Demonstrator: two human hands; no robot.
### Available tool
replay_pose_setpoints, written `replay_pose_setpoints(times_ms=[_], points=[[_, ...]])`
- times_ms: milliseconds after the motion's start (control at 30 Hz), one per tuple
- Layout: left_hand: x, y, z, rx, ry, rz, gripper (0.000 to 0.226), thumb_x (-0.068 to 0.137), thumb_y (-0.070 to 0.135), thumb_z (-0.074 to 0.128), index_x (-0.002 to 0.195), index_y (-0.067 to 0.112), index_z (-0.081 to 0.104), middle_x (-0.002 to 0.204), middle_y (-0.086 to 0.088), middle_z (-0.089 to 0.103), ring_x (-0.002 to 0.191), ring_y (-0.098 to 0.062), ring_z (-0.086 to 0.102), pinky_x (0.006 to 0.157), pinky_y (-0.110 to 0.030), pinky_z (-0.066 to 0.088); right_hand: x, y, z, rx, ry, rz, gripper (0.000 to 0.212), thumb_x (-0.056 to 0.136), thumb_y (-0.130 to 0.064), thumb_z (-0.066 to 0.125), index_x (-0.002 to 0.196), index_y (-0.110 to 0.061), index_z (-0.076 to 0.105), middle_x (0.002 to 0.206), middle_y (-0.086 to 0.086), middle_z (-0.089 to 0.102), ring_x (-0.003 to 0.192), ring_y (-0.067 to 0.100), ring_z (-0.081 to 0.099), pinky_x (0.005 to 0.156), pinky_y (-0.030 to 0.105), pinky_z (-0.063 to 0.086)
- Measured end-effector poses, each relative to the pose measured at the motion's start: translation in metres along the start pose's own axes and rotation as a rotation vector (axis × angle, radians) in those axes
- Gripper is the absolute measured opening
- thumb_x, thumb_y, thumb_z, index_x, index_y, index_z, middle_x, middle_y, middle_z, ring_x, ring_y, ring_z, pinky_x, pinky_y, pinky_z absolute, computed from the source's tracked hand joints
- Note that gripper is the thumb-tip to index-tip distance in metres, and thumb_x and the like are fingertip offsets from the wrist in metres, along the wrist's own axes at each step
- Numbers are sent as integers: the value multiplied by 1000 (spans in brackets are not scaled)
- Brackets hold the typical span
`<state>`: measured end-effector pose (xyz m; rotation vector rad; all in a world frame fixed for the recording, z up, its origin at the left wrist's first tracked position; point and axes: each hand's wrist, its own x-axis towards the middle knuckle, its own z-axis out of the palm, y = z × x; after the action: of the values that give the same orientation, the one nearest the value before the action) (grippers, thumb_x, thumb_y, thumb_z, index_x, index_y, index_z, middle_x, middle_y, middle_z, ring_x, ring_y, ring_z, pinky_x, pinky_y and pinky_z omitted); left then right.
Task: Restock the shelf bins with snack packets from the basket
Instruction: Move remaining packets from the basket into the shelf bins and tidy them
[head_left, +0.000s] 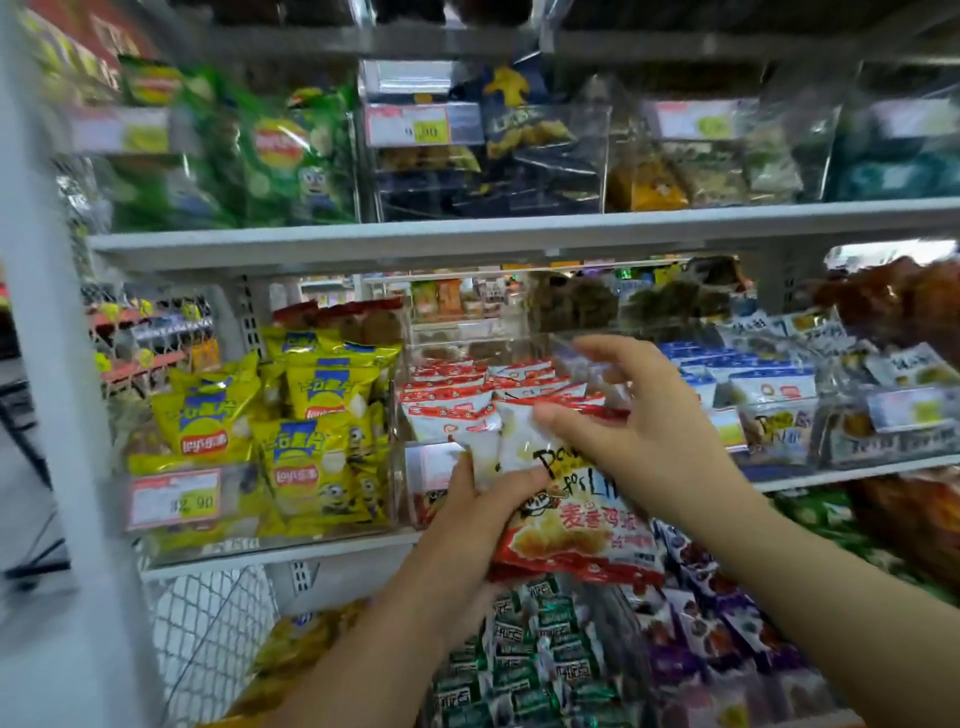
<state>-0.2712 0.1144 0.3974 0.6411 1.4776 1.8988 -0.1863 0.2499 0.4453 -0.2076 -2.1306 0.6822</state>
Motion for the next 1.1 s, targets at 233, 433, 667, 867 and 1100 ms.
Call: replay_pose_setpoints(times_ms=[233,433,667,867,1100], points=[[30,24,9,103,122,98,121,60,62,82,150,50,1,146,9,41,122,-19,55,103,-47,45,3,18,5,657,-221,419,90,75,-45,76,147,-47,22,120,-29,51,97,-12,55,79,20,48],[76,57,-8,136,121,16,84,71,77,62,141,33,46,131,-4,63,109,-29,67,86,-53,56,56,31,11,794,-347,481,46,77,-31,76,118,-17,61,97,8,77,87,25,74,76,37,57],[123,106,-26,537,400,233,78,79,53,65,146,22,39,110,-4,67,86,-20,65,76,-32,56,137,50,39,696,-287,484,45,81,-31,78,114,-6,60,94,14,76,85,33,73,79,46,60],[175,112,-40,796,641,313,68,99,26,54,153,11,15,152,-13,39,128,-34,49,97,-33,43,200,89,73,311,-32,402,78,77,-22,81,140,-18,35,122,5,63,107,27,64,95,44,52],[230,123,-57,816,796,303,50,99,24,54,140,3,33,136,-19,52,122,-37,52,94,-36,43,236,97,103,40,-131,407,79,92,-23,67,148,2,18,133,22,53,118,35,56,87,36,47]])
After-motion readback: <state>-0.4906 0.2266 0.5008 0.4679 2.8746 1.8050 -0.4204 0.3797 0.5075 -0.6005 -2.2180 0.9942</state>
